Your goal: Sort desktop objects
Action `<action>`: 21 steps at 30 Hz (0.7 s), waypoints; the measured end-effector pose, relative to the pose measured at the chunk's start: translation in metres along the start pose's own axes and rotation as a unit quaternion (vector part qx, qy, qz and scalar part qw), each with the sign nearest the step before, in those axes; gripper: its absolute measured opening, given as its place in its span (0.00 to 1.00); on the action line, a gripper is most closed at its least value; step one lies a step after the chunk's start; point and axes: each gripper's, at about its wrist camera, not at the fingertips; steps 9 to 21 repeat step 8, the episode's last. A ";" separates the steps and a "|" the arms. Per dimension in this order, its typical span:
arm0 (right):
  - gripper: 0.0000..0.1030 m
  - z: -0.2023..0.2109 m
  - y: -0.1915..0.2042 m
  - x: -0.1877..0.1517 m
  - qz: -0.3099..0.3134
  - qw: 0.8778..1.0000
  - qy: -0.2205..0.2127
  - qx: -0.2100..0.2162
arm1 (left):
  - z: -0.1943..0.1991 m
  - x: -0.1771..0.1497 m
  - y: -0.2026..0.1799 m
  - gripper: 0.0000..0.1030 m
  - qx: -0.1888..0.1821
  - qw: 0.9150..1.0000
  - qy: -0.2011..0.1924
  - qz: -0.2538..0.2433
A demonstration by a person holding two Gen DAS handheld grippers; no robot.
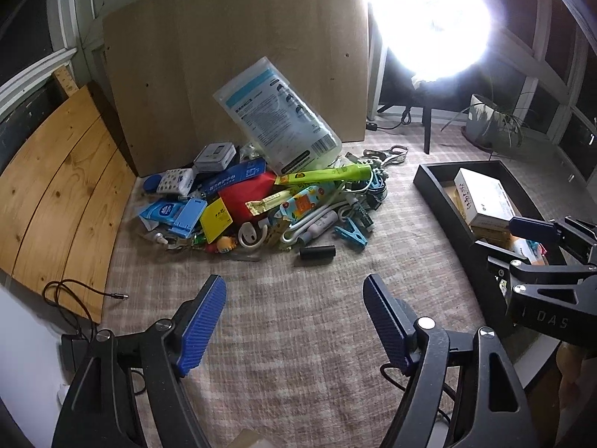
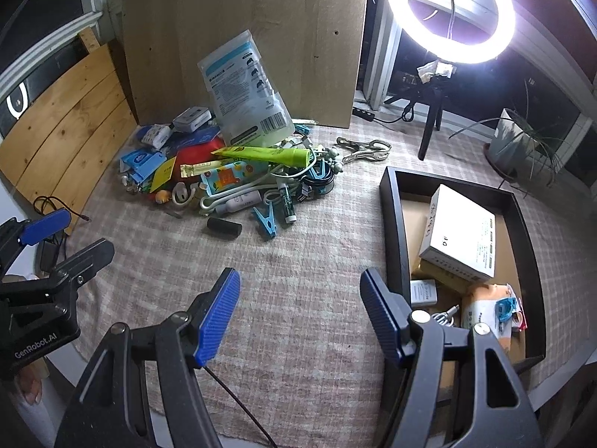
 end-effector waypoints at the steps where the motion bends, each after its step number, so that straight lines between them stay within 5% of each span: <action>1: 0.64 0.001 0.000 0.000 -0.001 1.000 -0.001 -0.001 | 0.001 0.000 0.000 0.72 -0.001 1.000 -0.003 -0.002; 21: 0.64 0.004 0.002 -0.005 -0.007 1.000 -0.006 -0.011 | 0.003 -0.001 -0.002 0.74 -0.005 1.000 -0.009 -0.015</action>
Point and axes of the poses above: each gripper's, at about its wrist camera, not at the fingertips, and z roughly against the way its jaws point, y to its left, x to its top, and after that the axes turned 7 degrees about -z, right-handed
